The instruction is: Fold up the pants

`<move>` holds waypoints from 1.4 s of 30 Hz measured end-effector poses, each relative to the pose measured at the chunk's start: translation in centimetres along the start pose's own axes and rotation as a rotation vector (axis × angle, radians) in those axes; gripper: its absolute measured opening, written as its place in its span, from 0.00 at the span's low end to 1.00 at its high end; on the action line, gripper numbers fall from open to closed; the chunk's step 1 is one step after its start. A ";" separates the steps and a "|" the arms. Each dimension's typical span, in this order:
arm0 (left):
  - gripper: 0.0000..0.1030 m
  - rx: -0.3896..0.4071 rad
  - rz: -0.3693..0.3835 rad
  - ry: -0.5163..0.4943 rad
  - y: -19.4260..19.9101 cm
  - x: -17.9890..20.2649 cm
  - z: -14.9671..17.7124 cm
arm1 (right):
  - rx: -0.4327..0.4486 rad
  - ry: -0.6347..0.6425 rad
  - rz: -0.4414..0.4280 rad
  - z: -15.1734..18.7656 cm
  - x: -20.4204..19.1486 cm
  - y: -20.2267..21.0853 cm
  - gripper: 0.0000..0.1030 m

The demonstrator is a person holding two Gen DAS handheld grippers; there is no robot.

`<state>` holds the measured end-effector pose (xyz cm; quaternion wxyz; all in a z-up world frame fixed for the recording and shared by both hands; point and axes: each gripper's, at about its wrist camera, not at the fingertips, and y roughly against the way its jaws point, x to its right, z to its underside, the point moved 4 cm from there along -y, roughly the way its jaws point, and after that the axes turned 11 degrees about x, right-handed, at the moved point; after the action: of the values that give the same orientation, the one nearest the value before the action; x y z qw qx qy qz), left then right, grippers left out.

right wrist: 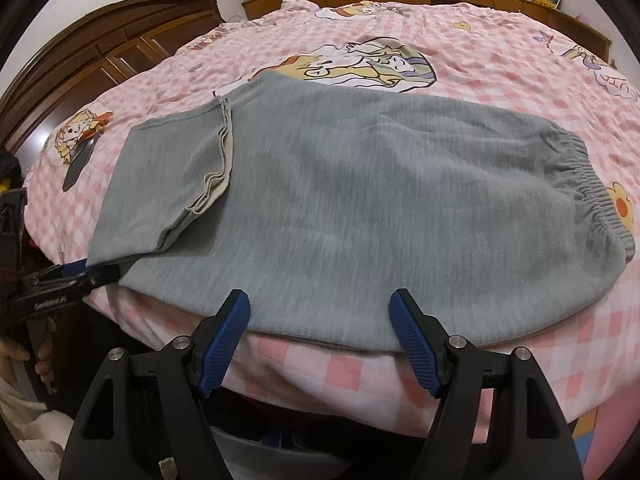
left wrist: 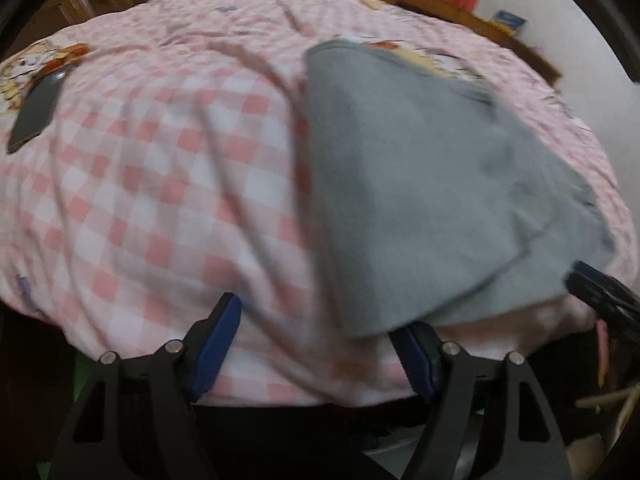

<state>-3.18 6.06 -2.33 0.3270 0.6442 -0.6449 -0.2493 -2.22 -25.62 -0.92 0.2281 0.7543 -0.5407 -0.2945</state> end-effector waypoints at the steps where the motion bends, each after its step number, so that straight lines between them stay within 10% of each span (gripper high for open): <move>1: 0.76 -0.006 -0.026 0.014 0.0 -0.6 0.0 | -0.001 0.004 0.001 0.0 0.0 0.0 0.73; 12: 0.76 0.014 -0.035 -0.116 2.1 0.5 0.3 | 0.016 0.015 -0.060 -2.2 -1.2 0.3 0.73; 22: 0.80 0.063 0.046 -0.030 4.2 -1.2 -0.6 | -0.037 0.016 -0.162 -5.3 -5.4 -3.2 0.73; 31: 0.82 0.084 0.098 0.048 3.4 -3.0 -1.3 | -0.137 0.004 -0.227 -4.9 -7.1 -5.7 0.52; 42: 0.89 0.084 0.050 0.083 1.4 -4.6 -2.5 | -0.127 0.074 -0.195 -6.5 -9.0 -8.4 0.52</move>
<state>-2.42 10.90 -0.13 0.3323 0.6507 -0.6567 -0.1870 5.81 -14.27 0.00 0.2655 0.7976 -0.4364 -0.3207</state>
